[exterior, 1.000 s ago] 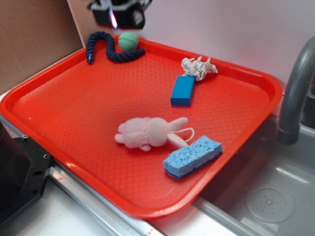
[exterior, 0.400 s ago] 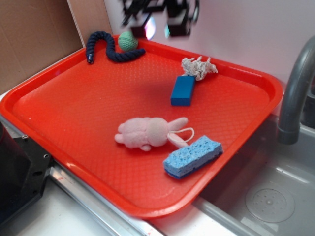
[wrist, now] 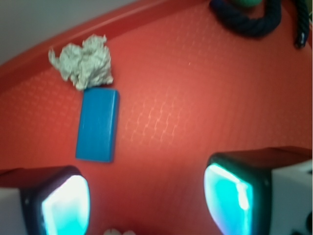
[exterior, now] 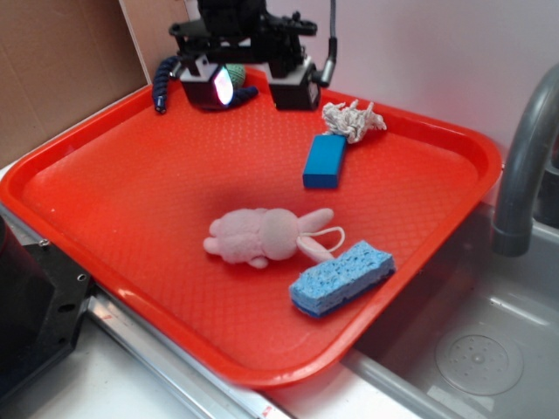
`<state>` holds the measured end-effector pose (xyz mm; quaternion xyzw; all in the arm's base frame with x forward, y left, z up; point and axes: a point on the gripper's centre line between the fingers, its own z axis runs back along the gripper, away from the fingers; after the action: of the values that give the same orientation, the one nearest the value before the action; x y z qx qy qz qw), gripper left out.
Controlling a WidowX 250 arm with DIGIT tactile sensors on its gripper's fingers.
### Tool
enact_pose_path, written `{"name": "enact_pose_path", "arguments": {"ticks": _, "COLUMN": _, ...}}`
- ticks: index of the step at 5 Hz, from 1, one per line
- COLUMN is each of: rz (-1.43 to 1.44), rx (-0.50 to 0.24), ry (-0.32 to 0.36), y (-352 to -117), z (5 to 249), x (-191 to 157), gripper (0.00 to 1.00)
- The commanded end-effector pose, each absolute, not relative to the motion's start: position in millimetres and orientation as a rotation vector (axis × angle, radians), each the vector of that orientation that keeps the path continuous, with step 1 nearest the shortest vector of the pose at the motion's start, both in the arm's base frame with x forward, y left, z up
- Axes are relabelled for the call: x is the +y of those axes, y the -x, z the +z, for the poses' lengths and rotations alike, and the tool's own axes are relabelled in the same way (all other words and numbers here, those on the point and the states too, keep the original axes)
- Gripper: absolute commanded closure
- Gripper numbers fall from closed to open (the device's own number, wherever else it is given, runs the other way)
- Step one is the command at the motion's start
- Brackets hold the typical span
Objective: Grab the blue block.
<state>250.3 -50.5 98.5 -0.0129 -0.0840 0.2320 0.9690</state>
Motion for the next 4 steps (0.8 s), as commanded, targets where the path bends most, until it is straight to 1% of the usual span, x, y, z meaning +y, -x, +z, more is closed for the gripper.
{"name": "enact_pose_path", "arguments": {"ticks": 1, "rz": 0.409, "rx": -0.211, "ry": 0.012, "y": -273, "z": 102, "x": -49, "gripper": 0.0}}
{"name": "enact_pose_path", "arguments": {"ticks": 3, "rz": 0.409, "rx": -0.211, "ry": 0.012, "y": -273, "z": 102, "x": -49, "gripper": 0.0}}
{"name": "enact_pose_path", "arguments": {"ticks": 4, "rz": 0.484, "rx": -0.133, "ry": 0.087, "y": -301, "z": 86, "x": -53, "gripper": 0.0}}
